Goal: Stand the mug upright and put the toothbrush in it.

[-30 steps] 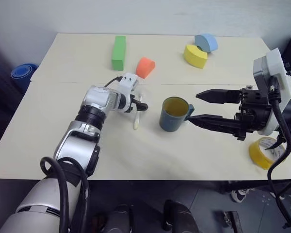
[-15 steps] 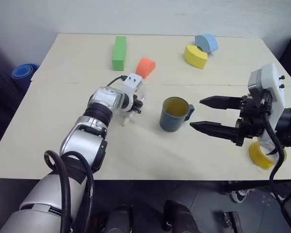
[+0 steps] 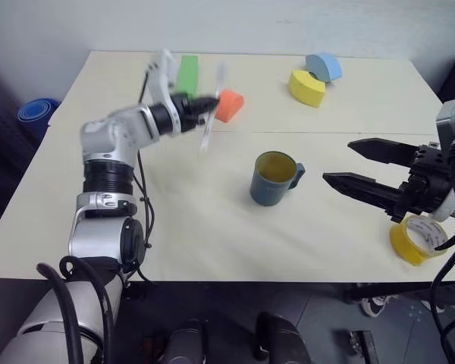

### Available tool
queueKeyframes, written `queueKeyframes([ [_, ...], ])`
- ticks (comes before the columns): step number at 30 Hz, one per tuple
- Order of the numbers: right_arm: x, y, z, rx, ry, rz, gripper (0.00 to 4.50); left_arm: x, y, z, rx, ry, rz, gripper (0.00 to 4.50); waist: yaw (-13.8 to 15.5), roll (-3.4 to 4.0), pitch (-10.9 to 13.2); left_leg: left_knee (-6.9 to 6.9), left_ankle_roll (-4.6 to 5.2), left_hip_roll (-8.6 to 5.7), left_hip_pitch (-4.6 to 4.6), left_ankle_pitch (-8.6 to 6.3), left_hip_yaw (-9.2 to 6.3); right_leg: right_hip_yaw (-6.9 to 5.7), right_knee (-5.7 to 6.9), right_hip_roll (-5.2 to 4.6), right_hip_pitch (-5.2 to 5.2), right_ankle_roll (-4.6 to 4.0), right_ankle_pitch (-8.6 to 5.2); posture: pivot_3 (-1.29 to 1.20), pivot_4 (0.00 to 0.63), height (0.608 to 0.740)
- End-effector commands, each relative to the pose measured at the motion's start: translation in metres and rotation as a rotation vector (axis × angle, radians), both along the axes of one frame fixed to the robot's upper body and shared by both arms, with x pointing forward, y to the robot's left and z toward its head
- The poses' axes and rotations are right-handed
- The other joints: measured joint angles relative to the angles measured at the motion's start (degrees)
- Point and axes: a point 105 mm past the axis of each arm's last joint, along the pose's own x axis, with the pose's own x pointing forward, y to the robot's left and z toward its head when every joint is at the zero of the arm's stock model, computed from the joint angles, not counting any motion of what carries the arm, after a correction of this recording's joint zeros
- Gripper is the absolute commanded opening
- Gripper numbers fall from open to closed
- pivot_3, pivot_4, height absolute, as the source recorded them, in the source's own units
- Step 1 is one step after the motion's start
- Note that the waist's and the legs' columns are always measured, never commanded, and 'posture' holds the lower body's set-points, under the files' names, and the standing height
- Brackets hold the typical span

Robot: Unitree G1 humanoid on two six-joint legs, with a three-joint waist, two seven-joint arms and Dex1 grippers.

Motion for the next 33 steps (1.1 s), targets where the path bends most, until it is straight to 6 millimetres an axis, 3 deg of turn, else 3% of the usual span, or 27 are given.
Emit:
queueKeyframes([
  [1,-0.002,-0.004,0.01,0.034,-0.057,-0.031,4.46,-0.026,-0.023,0.027,-0.116,-0.13,-0.075,0.41,0.11,0.0,0.0,0.01,0.0,0.0,0.01,0.0,-0.01,0.0,0.0,0.0,0.03,0.0,0.0,0.0,0.15,0.74],
  [6,0.0,-0.004,0.009,0.037,-0.056,-0.046,4.46,-0.026,-0.074,-0.01,-0.019,-0.165,-0.068,0.41,0.45,0.0,0.0,0.02,0.0,-0.02,0.15,0.0,0.06,0.04,-0.12,0.01,0.18,0.0,0.0,0.0,0.15,0.74],
  [9,0.0,-0.006,0.009,0.041,-0.055,-0.061,4.46,-0.024,-0.093,-0.027,-0.012,-0.168,-0.062,0.41,0.59,0.0,0.0,0.0,0.01,-0.03,0.12,0.0,0.1,0.06,-0.2,0.04,0.17,0.0,0.0,0.0,0.15,0.74],
  [13,0.0,-0.007,0.006,0.053,-0.044,-0.078,4.46,-0.022,-0.111,-0.032,-0.022,-0.197,-0.069,0.41,0.87,0.0,0.0,-0.02,0.02,-0.03,0.1,0.0,0.13,0.06,-0.26,0.04,0.15,-0.01,0.0,0.0,0.15,0.74],
  [17,-0.001,-0.007,0.004,0.057,-0.039,-0.09,4.46,-0.023,-0.118,-0.051,0.054,-0.226,-0.073,0.41,1.16,0.0,0.0,-0.04,0.08,-0.03,0.03,0.03,0.19,0.07,-0.47,0.04,0.15,-0.02,0.01,0.0,0.15,0.74],
  [24,0.005,-0.014,0.008,0.07,-0.046,-0.126,4.5,-0.033,-0.119,-0.074,0.069,-0.186,-0.12,2.42,1.21,0.01,0.0,-0.02,0.14,-0.03,0.0,0.03,0.19,0.08,-0.54,0.04,0.16,-0.02,0.01,0.0,0.15,0.74],
  [28,0.009,-0.013,0.005,0.067,-0.038,-0.125,4.5,-0.035,-0.114,-0.062,-0.001,-0.181,-0.113,3.69,1.32,0.01,-0.01,0.0,0.15,-0.04,-0.03,0.03,0.18,0.07,-0.55,0.04,0.16,-0.02,0.01,0.0,0.15,0.74],
  [30,0.012,-0.015,0.001,0.048,-0.025,-0.124,4.5,-0.032,-0.098,-0.046,0.004,-0.211,-0.077,4.32,1.27,0.01,0.0,-0.01,0.15,-0.04,-0.03,0.03,0.18,0.07,-0.55,0.03,0.16,-0.02,0.01,0.0,0.15,0.74],
  [33,0.016,-0.02,-0.005,0.022,0.0,-0.127,4.5,-0.038,-0.064,-0.021,0.033,-0.252,-0.103,4.47,0.61,0.01,-0.01,-0.02,0.15,-0.02,0.0,0.03,0.18,0.09,-0.53,0.04,0.16,-0.02,0.01,0.0,0.15,0.74],
])
